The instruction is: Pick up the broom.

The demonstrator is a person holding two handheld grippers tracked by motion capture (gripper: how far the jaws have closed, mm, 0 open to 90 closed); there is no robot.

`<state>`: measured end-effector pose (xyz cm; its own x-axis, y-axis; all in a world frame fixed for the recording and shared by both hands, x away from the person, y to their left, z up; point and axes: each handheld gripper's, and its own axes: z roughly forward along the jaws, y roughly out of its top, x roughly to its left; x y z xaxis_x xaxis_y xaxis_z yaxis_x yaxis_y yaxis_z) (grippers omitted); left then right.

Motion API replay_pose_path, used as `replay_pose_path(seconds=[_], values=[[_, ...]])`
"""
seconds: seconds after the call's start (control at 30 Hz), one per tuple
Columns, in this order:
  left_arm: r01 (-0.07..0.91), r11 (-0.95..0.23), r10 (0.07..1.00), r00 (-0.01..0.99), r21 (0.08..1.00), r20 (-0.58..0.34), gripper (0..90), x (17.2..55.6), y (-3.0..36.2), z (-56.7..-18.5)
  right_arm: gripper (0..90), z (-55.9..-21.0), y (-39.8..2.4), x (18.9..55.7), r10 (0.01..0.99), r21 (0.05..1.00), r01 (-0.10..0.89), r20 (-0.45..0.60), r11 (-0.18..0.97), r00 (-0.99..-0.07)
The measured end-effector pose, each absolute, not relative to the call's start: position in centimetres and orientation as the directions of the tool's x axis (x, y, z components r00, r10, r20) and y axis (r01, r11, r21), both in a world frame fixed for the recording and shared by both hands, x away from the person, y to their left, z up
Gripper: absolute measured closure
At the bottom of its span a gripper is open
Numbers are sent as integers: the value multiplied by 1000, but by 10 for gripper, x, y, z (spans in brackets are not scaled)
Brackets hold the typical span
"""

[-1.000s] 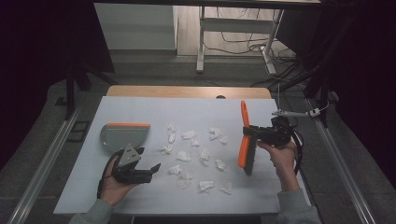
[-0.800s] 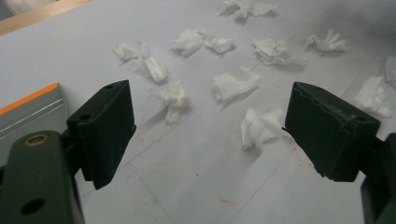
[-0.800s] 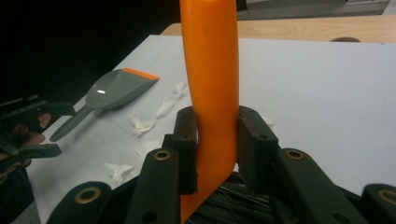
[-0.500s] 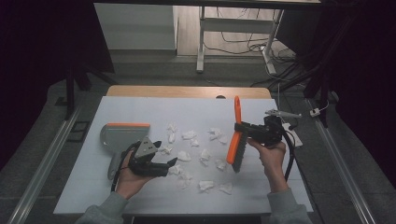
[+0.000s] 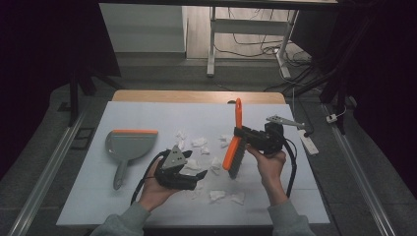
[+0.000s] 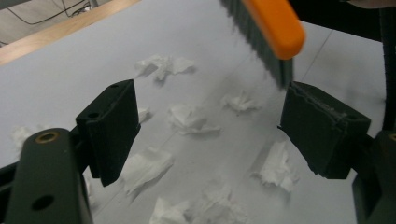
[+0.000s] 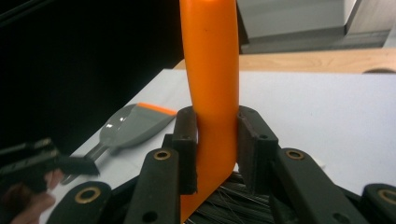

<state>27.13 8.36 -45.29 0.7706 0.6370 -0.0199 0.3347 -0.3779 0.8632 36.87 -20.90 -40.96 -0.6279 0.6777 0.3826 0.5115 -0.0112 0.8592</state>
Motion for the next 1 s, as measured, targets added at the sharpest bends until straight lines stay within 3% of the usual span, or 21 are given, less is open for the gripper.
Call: replay_pose_path(seconds=[0.3, 0.6, 1.0], values=[[344, -395, 622, 783, 852, -27, 226, 279, 55, -461, 708, -422, -184, 369, 668, 858, 508, 425, -80, -611], [353, -376, 653, 757, 857, -26, 316, 288, 43, -472, 708, -430, -172, 362, 664, 864, 488, 439, -126, -605], [371, -319, 688, 724, 872, -57, 673, 295, 42, -482, 706, -436, -162, 353, 650, 863, 476, 462, -172, -603]])
